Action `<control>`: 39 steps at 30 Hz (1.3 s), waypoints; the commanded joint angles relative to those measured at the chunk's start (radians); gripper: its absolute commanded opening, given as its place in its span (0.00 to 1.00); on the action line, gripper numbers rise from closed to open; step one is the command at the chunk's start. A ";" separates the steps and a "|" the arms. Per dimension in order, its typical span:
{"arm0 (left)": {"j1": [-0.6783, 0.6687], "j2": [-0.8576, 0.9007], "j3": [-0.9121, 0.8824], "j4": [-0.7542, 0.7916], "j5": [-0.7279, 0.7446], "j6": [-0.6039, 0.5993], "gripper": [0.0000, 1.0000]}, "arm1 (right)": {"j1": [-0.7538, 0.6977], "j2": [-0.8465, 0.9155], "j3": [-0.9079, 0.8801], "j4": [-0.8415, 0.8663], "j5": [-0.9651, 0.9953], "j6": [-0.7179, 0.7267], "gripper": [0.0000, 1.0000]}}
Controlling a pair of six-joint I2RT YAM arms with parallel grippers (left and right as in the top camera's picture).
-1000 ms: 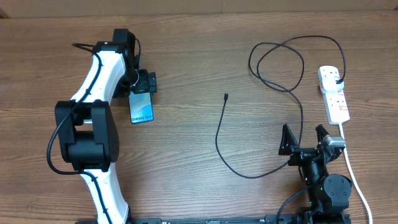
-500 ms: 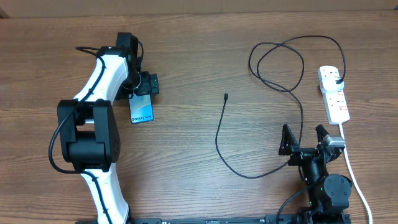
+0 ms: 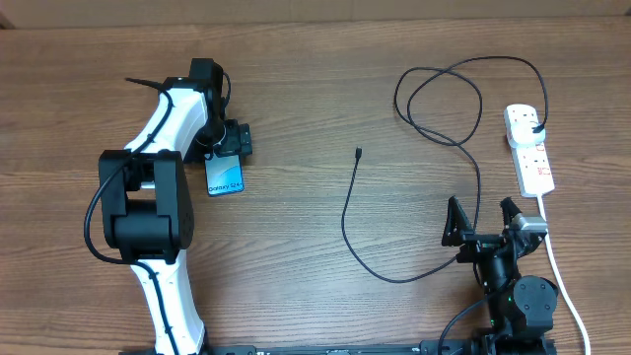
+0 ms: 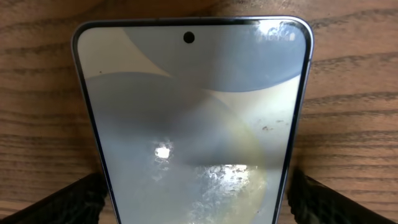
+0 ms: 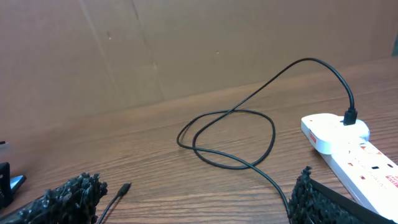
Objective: Plug charger to phone and switch on socket
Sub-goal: 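Lower the left gripper and grasp the phone's top edge, then lift the phone with the left gripper and tilt it upright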
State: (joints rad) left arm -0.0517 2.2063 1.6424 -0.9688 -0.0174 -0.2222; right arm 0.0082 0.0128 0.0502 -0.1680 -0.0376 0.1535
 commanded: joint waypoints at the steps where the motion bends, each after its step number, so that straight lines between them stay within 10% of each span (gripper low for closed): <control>1: 0.003 0.047 -0.006 -0.007 0.011 -0.017 0.94 | 0.006 -0.010 -0.005 0.006 -0.001 0.002 1.00; 39: 0.003 0.047 0.376 -0.276 0.046 -0.018 0.73 | 0.006 -0.010 -0.005 0.006 -0.001 0.002 1.00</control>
State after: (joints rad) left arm -0.0517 2.2559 1.9495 -1.2293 -0.0097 -0.2340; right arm 0.0082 0.0128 0.0502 -0.1677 -0.0376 0.1539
